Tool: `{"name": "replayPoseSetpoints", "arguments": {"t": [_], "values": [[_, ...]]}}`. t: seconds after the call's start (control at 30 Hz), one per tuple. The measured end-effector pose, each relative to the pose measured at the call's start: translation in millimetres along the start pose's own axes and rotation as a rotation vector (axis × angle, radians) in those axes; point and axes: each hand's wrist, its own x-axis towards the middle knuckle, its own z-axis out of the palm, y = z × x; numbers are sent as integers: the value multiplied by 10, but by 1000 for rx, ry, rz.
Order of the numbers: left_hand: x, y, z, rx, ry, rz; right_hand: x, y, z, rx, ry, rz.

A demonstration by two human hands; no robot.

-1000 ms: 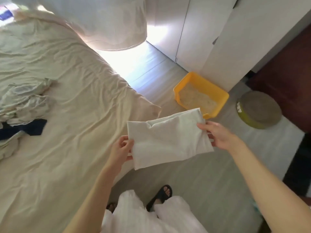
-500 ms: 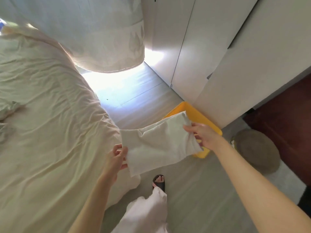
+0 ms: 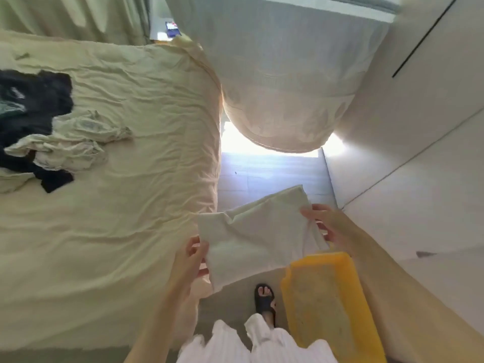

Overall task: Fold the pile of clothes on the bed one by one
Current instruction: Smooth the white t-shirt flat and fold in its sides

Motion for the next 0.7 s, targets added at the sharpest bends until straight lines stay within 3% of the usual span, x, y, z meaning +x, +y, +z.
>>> {"name": "replayPoseSetpoints", "arguments": {"t": [0.33, 0.5, 0.7], "values": [[419, 76, 270, -329, 412, -6, 1480, -1162, 518, -397, -318, -87], [734, 123, 104, -466, 596, -2, 2099, -1638, 1246, -540, -505, -129], [1568, 170, -330, -523, 721, -31, 3007, -1984, 2349, -655, -604, -206]]}}
